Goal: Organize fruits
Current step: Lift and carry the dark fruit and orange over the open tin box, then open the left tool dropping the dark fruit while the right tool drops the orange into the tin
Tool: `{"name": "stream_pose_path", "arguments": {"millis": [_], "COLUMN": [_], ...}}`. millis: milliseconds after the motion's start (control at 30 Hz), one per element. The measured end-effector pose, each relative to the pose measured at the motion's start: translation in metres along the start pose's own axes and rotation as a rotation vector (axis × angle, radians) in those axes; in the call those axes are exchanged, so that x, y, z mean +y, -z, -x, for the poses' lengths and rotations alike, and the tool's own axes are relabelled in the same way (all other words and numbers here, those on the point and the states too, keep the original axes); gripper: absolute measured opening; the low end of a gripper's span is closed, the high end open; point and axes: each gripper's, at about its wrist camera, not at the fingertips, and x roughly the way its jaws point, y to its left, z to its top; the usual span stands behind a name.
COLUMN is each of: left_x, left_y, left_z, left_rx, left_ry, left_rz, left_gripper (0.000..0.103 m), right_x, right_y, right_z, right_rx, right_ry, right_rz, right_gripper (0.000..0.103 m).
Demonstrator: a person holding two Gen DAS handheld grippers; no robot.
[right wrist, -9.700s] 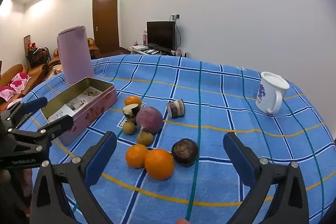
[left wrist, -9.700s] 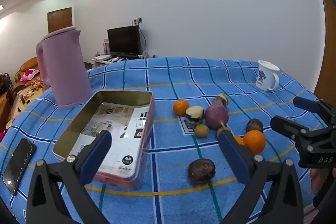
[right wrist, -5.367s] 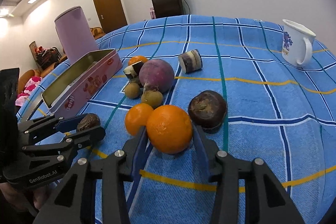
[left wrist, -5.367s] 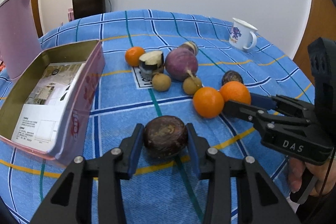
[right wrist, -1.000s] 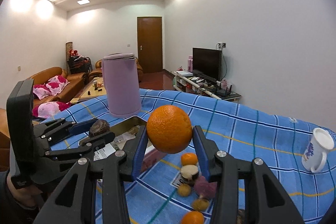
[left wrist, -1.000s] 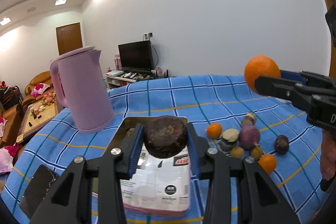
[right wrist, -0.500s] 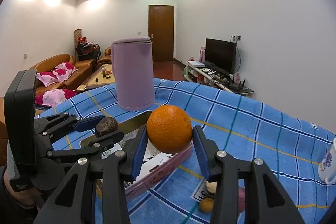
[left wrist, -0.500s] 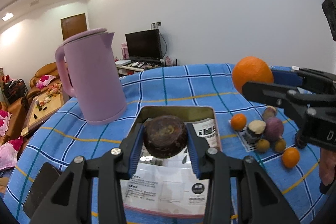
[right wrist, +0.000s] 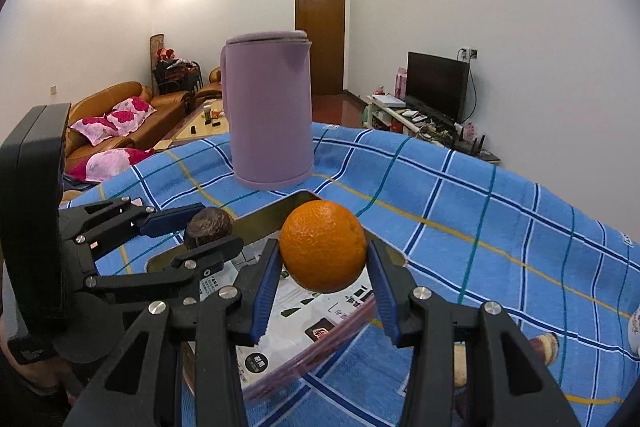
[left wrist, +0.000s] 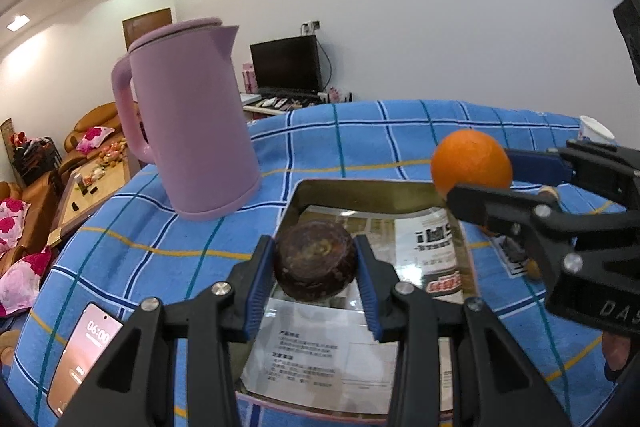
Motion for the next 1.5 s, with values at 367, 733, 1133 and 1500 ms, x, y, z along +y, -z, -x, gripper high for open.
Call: {"name": "stream_pose_path", "arguments": {"millis": [367, 733, 1133, 1500], "left_x": [0.012, 0.018, 0.012, 0.013], "left_y": [0.002, 0.005, 0.005, 0.003], "left_z": [-0.021, -0.029, -0.037, -0.029], "left_rx": [0.053, 0.083, 0.111, 0.095], "left_ry": [0.0, 0.01, -0.012, -0.03], "left_rz": [0.005, -0.001, -0.042, -0.046], "left_gripper": [0.041, 0.041, 0.045, 0.054], "right_x": [0.009, 0.016, 0.017, 0.019], "right_y": [0.005, 0.012, 0.02, 0.018], "right_z": [-0.032, -0.054, -0.066, -0.058], "right_rx": [0.08, 0.158, 0.211, 0.182], "right_ry": [-0.009, -0.004, -0.008, 0.036], "right_rz": [0.013, 0.032, 0.036, 0.05], "right_gripper": [0.046, 0.046, 0.046, 0.051]}}
